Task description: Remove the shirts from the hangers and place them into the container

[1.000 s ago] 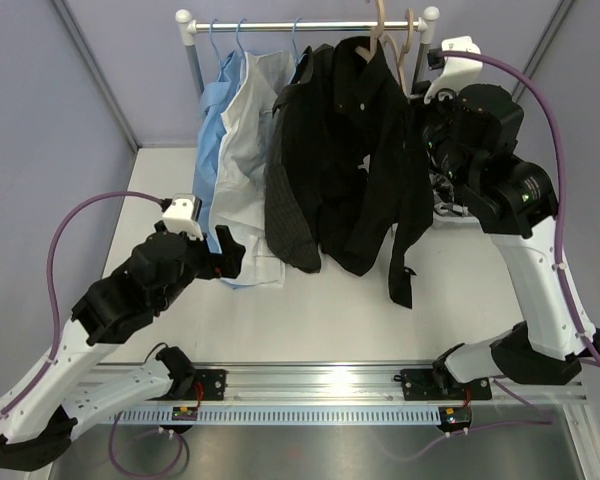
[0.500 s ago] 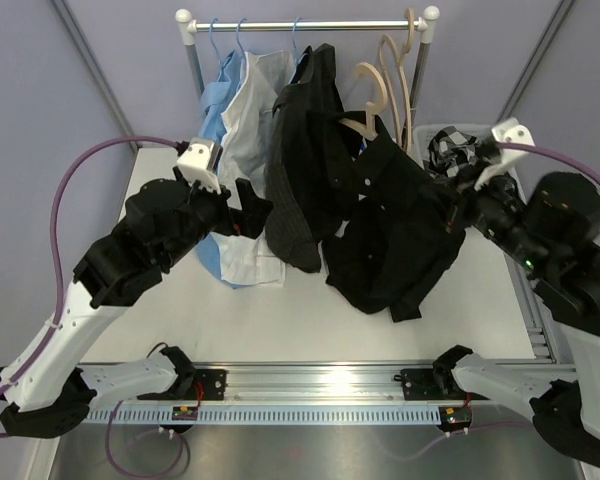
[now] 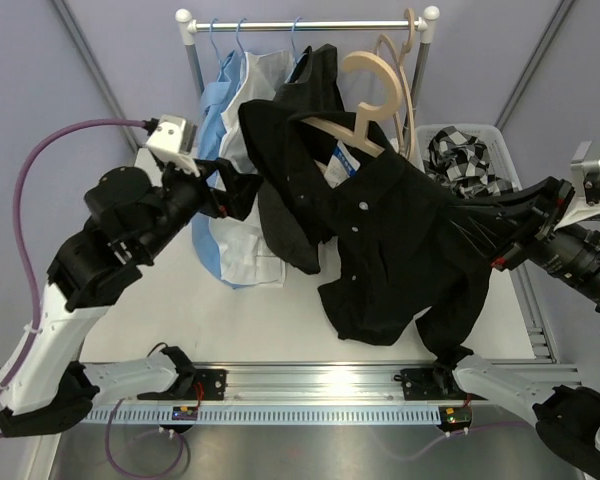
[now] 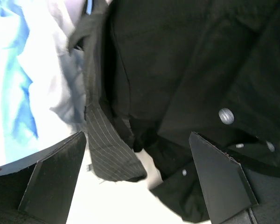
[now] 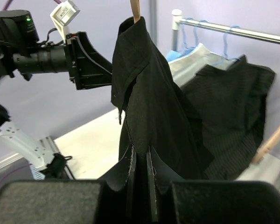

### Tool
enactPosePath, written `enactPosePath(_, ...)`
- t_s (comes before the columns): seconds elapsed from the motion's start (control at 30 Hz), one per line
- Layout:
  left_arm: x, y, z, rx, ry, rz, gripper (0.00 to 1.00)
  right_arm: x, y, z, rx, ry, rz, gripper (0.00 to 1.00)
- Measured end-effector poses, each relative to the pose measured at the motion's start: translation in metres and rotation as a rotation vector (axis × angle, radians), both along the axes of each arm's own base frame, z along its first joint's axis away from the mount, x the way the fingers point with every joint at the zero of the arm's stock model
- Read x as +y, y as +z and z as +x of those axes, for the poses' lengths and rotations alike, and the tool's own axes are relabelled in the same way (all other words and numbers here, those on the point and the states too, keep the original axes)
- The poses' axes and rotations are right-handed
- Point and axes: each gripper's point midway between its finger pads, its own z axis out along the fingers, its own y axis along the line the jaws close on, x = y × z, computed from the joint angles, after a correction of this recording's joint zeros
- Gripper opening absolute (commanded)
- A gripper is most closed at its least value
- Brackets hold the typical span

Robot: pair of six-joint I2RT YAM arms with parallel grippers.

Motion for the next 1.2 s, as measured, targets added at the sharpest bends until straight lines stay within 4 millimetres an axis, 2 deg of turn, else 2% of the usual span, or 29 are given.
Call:
enactPosePath(0.1, 0.020, 0.013, -0.013, -0.048, 0.020, -0.026, 0.99, 0.014, 0.001, -0.007, 0.008, 0.092, -0.004, 0.00)
enactPosePath(0.2, 0.039, 0.023, -0.030, -0.089, 0.028, -0.059, 0.99, 0.035, -0.008, -0.010, 0.022, 0.218, -0.040, 0.00)
enactPosePath(0.3, 0.055, 0.033, -0.045, -0.127, 0.029, -0.099, 0.99, 0.055, -0.028, -0.003, 0.066, 0.317, -0.092, 0.00)
enactPosePath(0.4, 0.059, 0.039, -0.052, -0.145, 0.019, -0.119, 0.99, 0.076, -0.060, 0.017, 0.147, 0.366, -0.134, 0.00)
enactPosePath(0.6, 0.037, 0.028, -0.043, -0.101, -0.033, -0.094, 0.99, 0.113, -0.130, 0.071, 0.345, 0.379, -0.204, 0.00)
enactPosePath(0.7, 0.018, 0.017, -0.032, -0.050, -0.054, -0.081, 0.99, 0.122, -0.153, 0.086, 0.398, 0.369, -0.216, 0.00)
enactPosePath(0.77, 0.005, 0.006, -0.022, -0.006, -0.061, -0.071, 0.98, 0.124, -0.156, 0.089, 0.402, 0.366, -0.213, 0.00)
enactPosePath(0.87, -0.012, -0.011, -0.006, 0.057, -0.051, -0.051, 0.97, 0.126, -0.148, 0.092, 0.374, 0.367, -0.191, 0.00)
enactPosePath(1.0, -0.026, -0.032, 0.013, 0.122, -0.012, -0.028, 0.95, 0.129, -0.142, 0.095, 0.348, 0.368, -0.170, 0.00)
enactPosePath(1.2, -0.033, -0.038, 0.027, 0.145, 0.023, -0.018, 0.87, 0.130, -0.145, 0.096, 0.359, 0.362, -0.168, 0.00)
